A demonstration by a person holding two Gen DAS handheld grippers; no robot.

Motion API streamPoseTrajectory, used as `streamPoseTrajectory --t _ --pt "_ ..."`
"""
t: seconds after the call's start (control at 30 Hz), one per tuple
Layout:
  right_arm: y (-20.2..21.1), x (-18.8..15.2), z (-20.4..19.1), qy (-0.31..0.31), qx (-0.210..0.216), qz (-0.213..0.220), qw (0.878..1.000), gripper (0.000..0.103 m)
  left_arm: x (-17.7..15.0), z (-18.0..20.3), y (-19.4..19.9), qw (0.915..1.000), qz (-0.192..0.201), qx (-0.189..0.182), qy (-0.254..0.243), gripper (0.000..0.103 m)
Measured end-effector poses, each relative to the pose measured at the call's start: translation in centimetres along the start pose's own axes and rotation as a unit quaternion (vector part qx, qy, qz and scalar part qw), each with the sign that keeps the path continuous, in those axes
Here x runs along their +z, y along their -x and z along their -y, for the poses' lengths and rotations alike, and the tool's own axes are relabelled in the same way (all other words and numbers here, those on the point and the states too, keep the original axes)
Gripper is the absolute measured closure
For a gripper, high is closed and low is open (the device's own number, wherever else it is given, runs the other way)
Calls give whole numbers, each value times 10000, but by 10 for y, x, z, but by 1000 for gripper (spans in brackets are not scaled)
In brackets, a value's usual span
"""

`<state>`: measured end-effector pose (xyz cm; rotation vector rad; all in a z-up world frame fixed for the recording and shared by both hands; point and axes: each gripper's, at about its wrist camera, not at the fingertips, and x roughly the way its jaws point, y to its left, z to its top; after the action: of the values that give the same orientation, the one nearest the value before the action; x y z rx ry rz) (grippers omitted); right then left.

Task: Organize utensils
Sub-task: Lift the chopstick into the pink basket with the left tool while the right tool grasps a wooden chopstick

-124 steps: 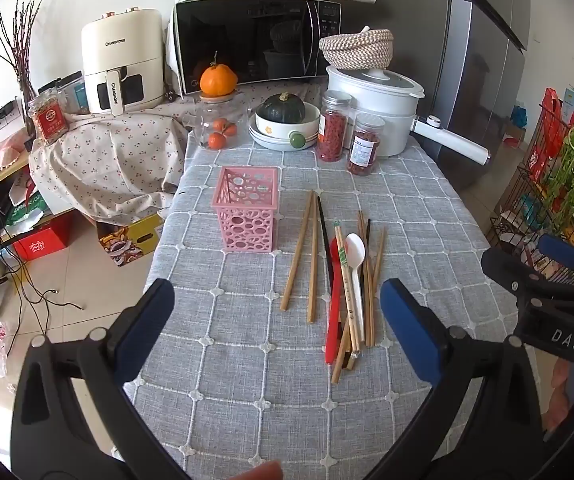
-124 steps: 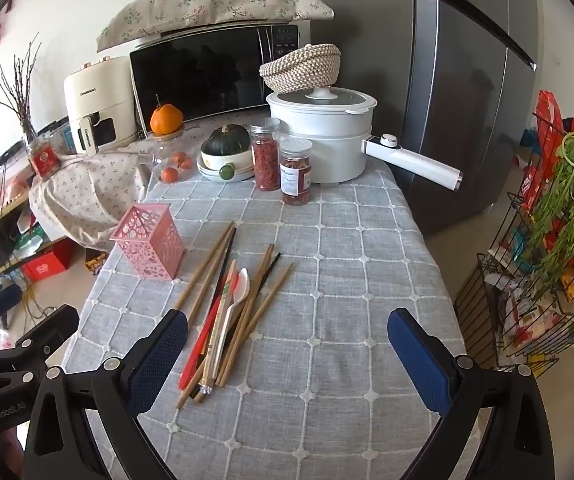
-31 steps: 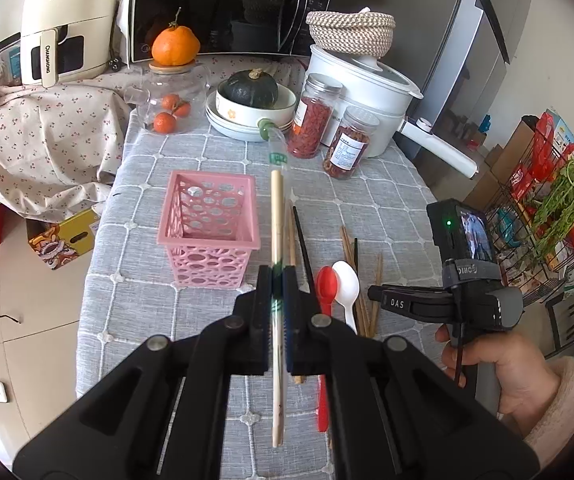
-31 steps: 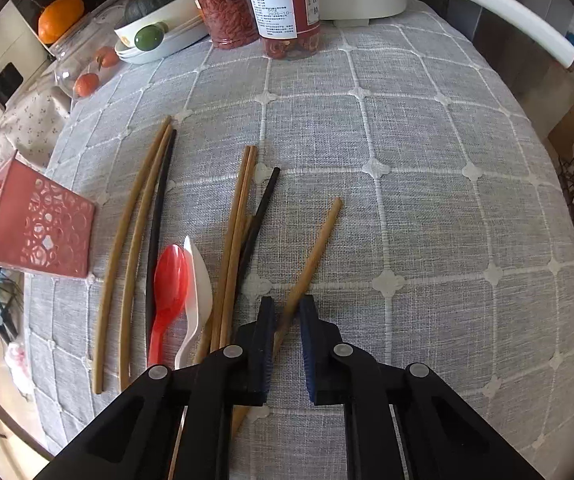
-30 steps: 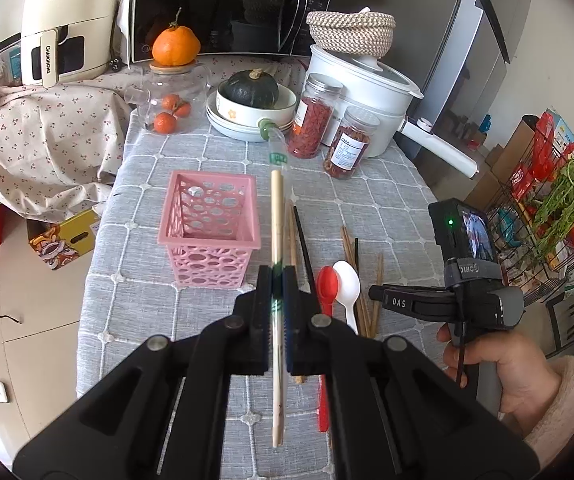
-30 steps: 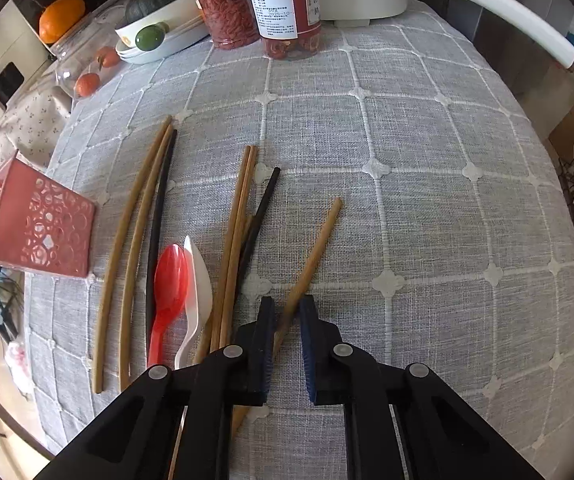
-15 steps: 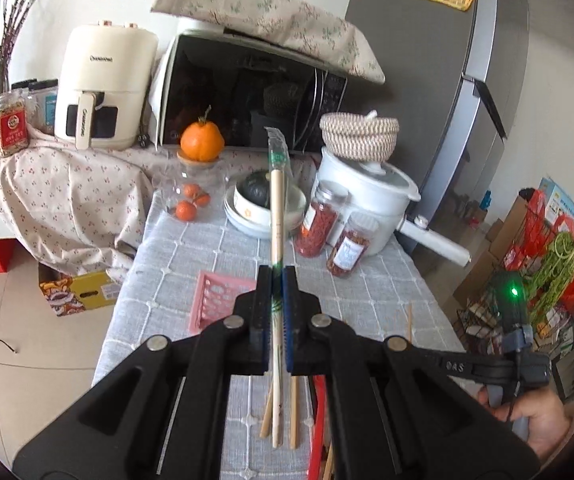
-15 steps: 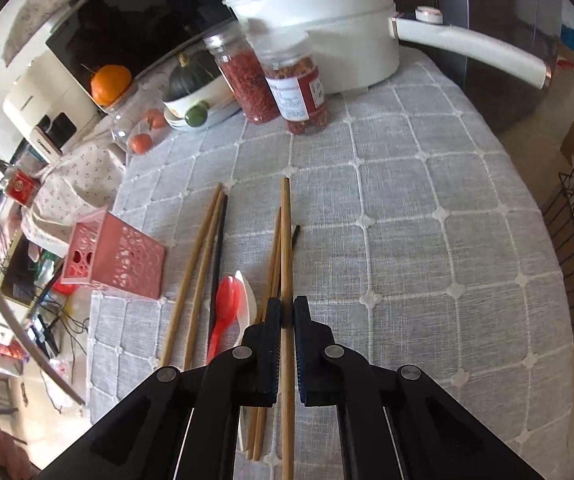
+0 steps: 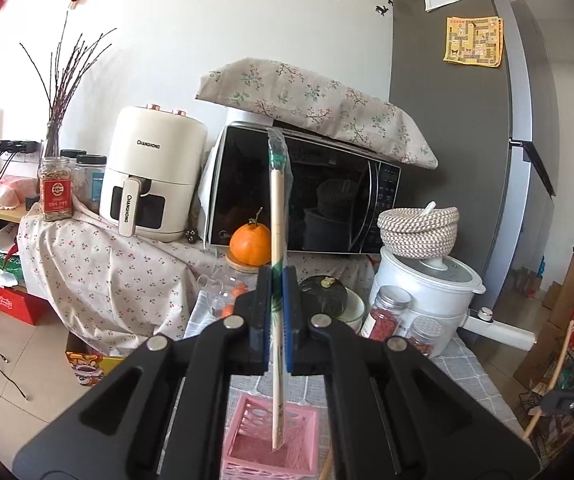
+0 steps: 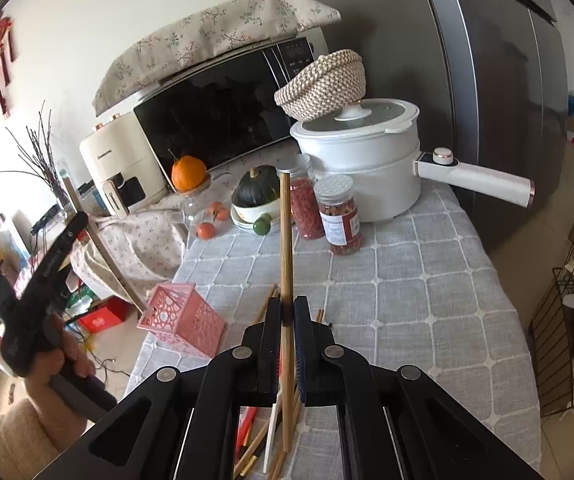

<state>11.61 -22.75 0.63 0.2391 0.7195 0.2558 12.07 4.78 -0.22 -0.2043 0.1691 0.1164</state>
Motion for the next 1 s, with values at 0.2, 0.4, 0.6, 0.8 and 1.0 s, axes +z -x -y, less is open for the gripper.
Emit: streamPoseTrajectory --t 0.2,0.4,0.6,0.8,1.0 --pt "2 2 -5 40 88 107 9999 97 -19 5 -14 9995 6 201 -233 97" --pt "-1 3 -10 46 137 169 9998 97 -24 -5 -22 9979 -572 290 -50 80" --pt "0 7 -19 32 228 294 9993 97 -21 -8 -12 9898 -1394 298 -41 58" --pt "-2 17 -41 -49 394 512 9979 97 -18 -25 13 9688 -2419 530 103 33" --pt "-11 31 -82 1 664 911 9936 97 -26 -40 23 9520 -2903 970 -99 22"
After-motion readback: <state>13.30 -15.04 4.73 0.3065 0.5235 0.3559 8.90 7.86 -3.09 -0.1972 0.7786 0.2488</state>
